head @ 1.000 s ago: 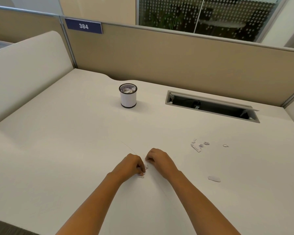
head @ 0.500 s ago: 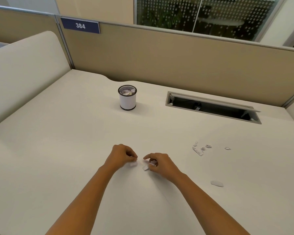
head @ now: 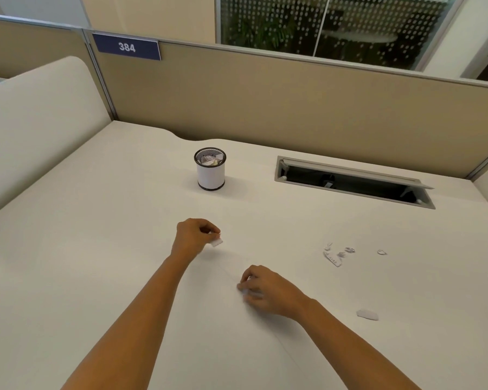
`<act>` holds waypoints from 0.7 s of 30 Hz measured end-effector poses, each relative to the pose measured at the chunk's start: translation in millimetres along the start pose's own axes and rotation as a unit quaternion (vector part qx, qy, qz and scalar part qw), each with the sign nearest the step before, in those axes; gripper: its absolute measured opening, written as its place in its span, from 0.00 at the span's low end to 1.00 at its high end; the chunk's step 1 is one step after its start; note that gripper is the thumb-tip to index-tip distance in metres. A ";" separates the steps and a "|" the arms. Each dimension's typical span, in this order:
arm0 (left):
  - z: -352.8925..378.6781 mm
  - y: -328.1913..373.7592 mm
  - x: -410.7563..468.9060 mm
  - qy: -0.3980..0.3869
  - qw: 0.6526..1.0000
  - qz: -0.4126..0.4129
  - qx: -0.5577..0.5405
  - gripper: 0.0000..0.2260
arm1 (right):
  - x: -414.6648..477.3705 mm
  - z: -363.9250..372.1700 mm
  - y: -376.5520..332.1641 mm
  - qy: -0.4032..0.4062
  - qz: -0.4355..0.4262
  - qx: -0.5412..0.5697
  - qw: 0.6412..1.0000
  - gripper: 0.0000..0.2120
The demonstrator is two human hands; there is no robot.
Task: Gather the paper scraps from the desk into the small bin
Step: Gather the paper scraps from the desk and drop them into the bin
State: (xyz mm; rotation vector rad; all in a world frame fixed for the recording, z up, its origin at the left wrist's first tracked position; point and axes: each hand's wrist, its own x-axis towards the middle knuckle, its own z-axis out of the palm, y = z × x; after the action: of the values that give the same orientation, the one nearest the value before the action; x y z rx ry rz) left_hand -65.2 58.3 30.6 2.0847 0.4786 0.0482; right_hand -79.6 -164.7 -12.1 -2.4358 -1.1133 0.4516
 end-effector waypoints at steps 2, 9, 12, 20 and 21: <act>-2.8 7.9 10.8 0.025 1.000 0.000 -0.016 0.03 | -1.2 0.8 1.8 -0.006 -0.009 -0.009 1.000 0.12; -22.2 48.8 60.3 0.112 0.991 0.015 -0.071 0.06 | 7.7 4.8 3.9 -0.021 -0.015 -0.056 0.998 0.14; -32.6 68.7 85.0 0.140 0.987 0.018 -0.079 0.07 | 14.1 9.1 6.0 0.036 -0.030 -0.075 0.996 0.15; -47.3 91.4 150.5 0.151 0.987 0.042 -0.017 0.06 | 97.9 -45.1 -2.3 0.254 0.206 0.295 0.898 0.05; -46.7 91.1 158.7 0.146 0.988 0.046 0.007 0.06 | 115.1 -58.1 -2.9 0.264 0.208 0.307 0.890 0.04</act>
State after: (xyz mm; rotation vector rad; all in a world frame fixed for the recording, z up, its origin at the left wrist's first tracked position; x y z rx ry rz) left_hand 99.6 110.5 106.7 2.1212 0.5597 0.4108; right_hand 17.0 -88.2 26.0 -2.0109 -0.1641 0.1911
